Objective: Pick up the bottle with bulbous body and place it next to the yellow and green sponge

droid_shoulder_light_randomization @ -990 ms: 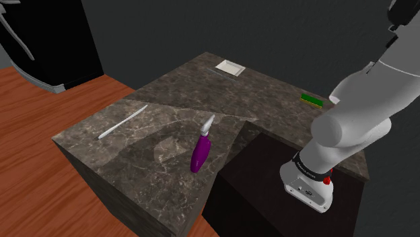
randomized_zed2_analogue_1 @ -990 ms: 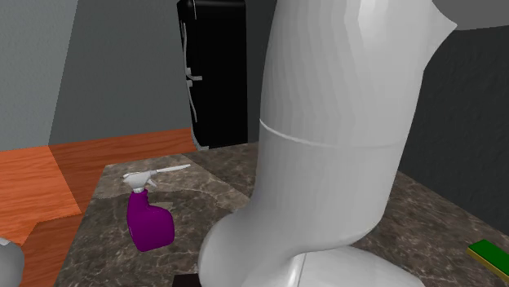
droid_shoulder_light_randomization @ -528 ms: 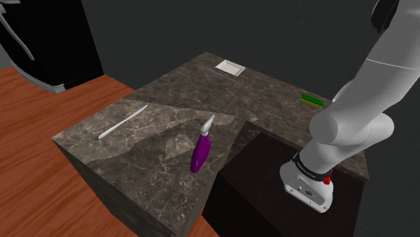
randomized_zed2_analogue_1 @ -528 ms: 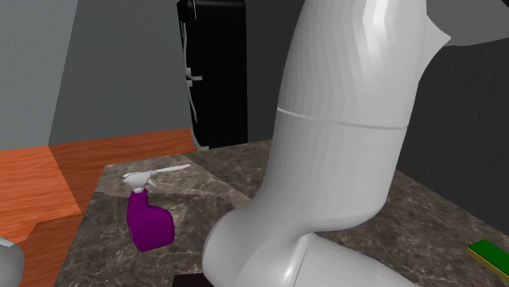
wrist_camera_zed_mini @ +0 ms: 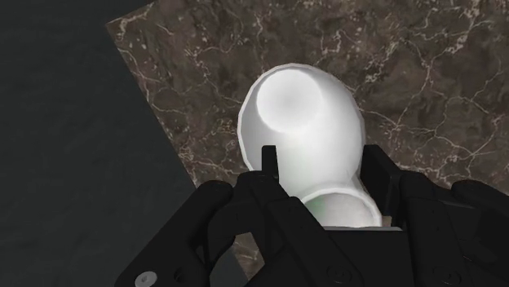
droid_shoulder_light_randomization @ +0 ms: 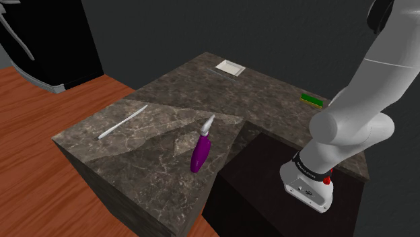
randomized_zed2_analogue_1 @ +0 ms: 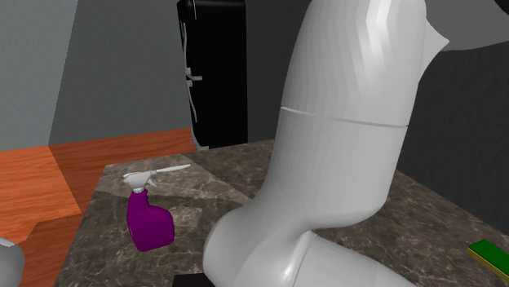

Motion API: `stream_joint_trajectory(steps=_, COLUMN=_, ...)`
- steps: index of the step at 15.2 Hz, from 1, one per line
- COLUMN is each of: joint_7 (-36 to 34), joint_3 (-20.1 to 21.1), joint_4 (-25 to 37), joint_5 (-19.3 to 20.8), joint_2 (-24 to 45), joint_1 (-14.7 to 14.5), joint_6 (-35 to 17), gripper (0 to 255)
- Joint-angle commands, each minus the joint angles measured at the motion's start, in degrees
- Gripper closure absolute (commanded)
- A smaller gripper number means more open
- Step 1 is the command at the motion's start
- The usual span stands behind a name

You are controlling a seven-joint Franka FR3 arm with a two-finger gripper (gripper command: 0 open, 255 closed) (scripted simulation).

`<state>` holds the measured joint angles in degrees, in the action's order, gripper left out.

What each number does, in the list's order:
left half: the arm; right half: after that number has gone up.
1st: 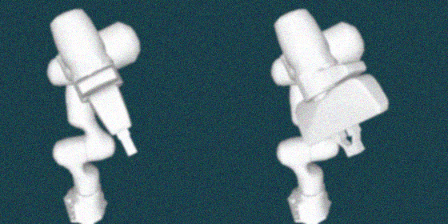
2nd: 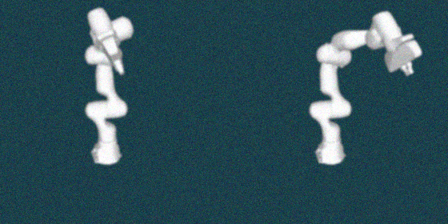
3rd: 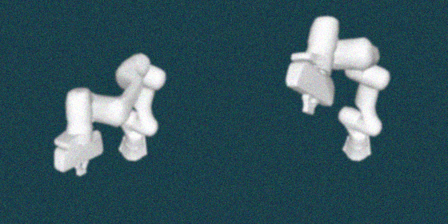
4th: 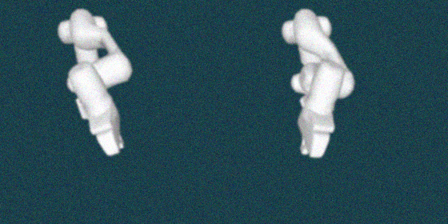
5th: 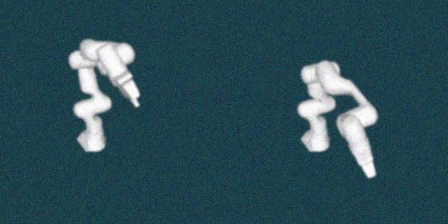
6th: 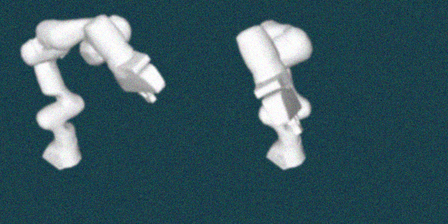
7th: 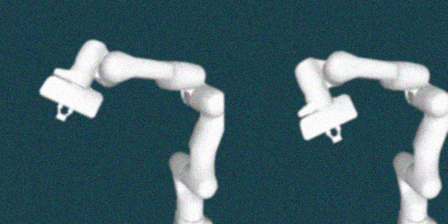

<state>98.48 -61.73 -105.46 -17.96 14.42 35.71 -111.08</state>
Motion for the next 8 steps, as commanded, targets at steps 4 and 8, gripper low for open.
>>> stream_joint_trajectory(steps=4, joint_7=1.0, joint_3=0.7, joint_4=-1.8, joint_5=-1.4, joint_2=1.3, joint_1=0.6, joint_6=-2.4, gripper=255)
stream_joint_trajectory(steps=8, joint_7=1.0, joint_3=0.7, joint_4=-1.8, joint_5=-1.4, joint_2=1.3, joint_1=0.6, joint_6=-2.4, gripper=255)
